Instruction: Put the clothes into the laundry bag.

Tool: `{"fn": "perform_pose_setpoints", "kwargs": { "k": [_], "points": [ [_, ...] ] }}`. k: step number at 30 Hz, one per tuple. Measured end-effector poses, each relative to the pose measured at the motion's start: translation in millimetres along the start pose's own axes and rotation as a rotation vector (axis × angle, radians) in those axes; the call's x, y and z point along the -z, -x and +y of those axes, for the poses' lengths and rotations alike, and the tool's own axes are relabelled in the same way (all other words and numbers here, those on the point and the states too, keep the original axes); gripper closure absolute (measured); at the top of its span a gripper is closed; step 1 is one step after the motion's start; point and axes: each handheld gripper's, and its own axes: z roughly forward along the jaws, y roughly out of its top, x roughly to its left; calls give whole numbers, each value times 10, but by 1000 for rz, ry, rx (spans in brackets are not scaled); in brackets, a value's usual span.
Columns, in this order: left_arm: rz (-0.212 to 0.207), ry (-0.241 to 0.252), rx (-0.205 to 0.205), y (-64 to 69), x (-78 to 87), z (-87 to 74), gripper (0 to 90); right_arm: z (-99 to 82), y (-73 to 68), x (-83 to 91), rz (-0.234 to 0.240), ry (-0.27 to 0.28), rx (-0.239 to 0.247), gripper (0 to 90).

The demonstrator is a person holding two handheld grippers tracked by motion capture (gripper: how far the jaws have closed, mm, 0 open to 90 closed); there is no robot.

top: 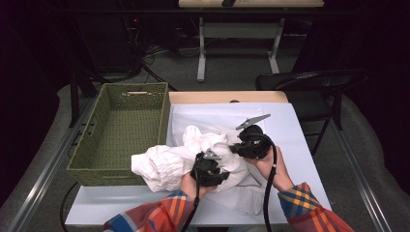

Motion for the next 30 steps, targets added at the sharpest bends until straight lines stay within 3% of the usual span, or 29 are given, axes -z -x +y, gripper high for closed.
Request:
{"fn": "perform_pose_setpoints", "kwargs": {
  "k": [3, 8, 10, 14, 16, 18, 21, 25, 26, 27, 29, 30],
  "points": [
    [-5, -34, -44, 37, -22, 7, 636, -34, 45, -42, -5, -17, -11, 889],
    [-3, -74, -125, 164, 204, 28, 396, -52, 82, -35, -10, -17, -13, 884],
    [1, -83, -143, 209, 315, 39, 351, -51, 83, -32, -10, -16, -11, 883],
    [-4, -59, -171, 281, 619, 91, 283, -40, 76, -28, -8, -12, -8, 856],
    [41, -34, -211, 285, 776, 149, 262, -36, 75, -34, -7, -11, -2, 843],
    [64, -17, -199, 235, 871, 206, 237, -34, 75, -38, -7, -7, -3, 842],
    [137, 12, -191, 118, 964, 306, 215, -31, 79, -53, -6, -2, 2, 836],
    [210, 3, -189, -9, 864, 369, 198, -29, 87, -72, -6, -3, 0, 865],
    [201, -10, -170, -58, 803, 377, 207, -30, 92, -77, -5, -2, 1, 878],
    [216, -35, -167, -111, 714, 380, 238, -30, 92, -78, -4, 0, 2, 883],
    [170, -58, -102, -216, 575, 357, 375, -26, 79, -65, -5, 5, -2, 887],
    [160, -72, -90, -237, 519, 343, 491, -24, 78, -57, -7, 11, 5, 888]
  ]
}}
